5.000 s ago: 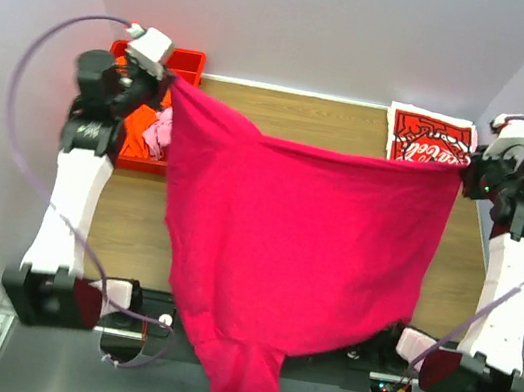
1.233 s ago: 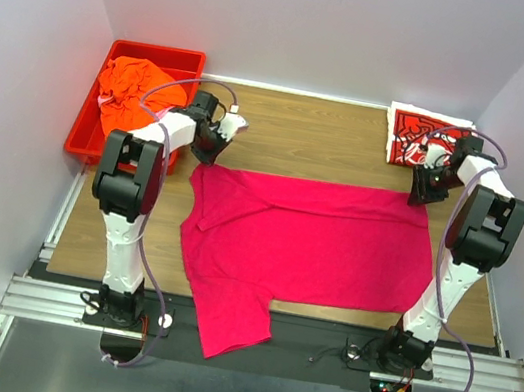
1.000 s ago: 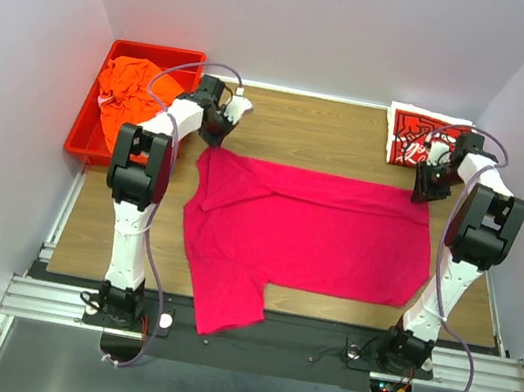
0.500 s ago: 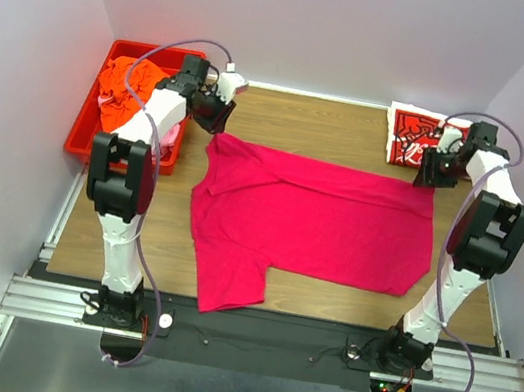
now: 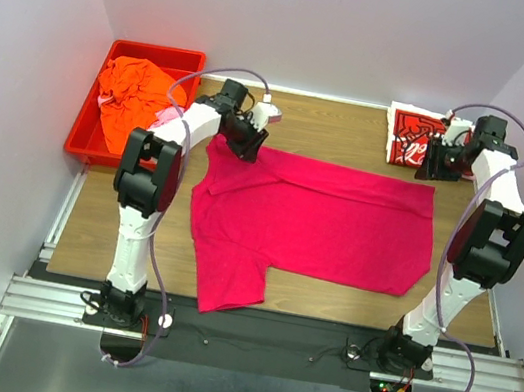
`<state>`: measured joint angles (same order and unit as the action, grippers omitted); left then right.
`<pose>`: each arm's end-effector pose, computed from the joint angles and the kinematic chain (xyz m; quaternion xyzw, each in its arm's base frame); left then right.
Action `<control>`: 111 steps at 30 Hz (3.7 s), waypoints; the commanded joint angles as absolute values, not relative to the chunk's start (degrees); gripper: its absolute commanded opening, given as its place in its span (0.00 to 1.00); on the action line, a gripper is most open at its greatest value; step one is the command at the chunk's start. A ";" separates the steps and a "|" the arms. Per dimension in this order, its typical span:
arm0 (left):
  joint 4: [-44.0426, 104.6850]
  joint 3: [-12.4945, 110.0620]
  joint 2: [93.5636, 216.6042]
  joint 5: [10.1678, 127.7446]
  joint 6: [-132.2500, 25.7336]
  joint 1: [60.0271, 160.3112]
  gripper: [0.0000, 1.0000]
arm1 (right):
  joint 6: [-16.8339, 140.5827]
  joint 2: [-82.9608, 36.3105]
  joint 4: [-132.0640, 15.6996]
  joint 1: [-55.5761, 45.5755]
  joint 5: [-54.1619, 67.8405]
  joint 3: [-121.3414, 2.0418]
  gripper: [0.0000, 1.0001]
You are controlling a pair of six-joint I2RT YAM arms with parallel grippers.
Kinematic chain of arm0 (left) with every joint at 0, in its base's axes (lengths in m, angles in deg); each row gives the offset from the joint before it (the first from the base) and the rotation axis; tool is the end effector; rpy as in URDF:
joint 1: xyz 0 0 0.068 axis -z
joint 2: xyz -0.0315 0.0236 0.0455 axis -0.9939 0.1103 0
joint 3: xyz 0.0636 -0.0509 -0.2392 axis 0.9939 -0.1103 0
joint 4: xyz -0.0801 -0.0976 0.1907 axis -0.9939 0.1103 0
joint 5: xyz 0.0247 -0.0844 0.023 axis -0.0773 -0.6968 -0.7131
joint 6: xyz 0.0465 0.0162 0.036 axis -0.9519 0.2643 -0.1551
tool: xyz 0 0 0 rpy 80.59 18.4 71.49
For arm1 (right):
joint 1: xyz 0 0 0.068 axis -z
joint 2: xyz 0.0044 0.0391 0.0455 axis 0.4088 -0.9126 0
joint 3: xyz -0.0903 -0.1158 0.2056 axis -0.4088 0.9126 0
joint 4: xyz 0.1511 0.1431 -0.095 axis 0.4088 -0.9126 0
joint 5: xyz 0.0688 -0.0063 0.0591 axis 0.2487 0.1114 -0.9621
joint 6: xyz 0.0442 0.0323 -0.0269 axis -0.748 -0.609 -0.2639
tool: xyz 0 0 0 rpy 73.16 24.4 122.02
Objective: Fold and stack the t-shirts
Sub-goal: Fold the tshirt
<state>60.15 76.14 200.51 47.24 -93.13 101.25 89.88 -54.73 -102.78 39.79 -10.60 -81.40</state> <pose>0.4089 -0.1534 0.2163 0.4360 0.7981 -0.2097 0.3592 0.3791 -0.0861 0.2412 -0.1011 0.9398 0.1200 0.3037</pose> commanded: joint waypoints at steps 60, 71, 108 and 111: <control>67.92 58.09 180.42 44.52 -98.58 110.67 0.45 | 95.84 -52.64 -110.76 37.67 -19.18 -76.84 0.49; 66.53 48.16 176.53 49.88 -104.74 99.32 0.41 | 96.99 -51.32 -110.59 35.29 -14.88 -69.98 0.39; 70.49 39.29 162.57 52.60 -110.28 105.98 0.45 | 123.35 -21.61 -117.89 35.20 6.47 -43.70 0.53; 70.22 38.32 162.03 52.35 -109.40 108.28 0.45 | 124.93 -21.52 -115.43 35.11 9.64 -40.36 0.53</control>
